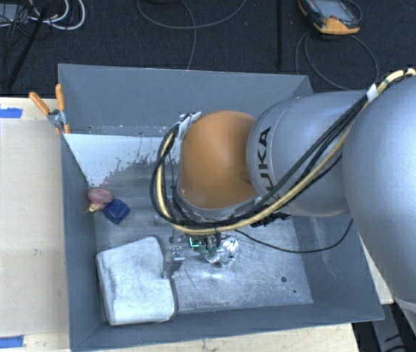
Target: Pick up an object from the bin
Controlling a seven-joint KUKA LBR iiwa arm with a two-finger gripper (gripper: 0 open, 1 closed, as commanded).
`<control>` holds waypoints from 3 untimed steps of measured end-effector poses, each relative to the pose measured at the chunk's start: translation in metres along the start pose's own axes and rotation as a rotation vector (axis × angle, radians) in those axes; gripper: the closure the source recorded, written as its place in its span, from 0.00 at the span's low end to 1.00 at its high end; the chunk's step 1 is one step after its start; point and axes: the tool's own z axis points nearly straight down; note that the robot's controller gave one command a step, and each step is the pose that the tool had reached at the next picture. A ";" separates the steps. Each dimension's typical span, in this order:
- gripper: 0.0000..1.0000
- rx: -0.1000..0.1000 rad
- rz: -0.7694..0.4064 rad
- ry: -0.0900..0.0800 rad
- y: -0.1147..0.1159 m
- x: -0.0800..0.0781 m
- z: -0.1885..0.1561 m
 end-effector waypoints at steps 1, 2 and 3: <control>0.00 0.003 -0.057 -0.007 -0.125 -0.041 0.036; 0.00 -0.007 0.132 -0.010 -0.161 -0.053 0.063; 0.00 -0.002 0.102 -0.023 -0.215 0.000 0.063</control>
Offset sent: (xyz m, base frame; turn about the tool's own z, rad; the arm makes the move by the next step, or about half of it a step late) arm 0.0406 -0.1188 -0.0347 -0.0642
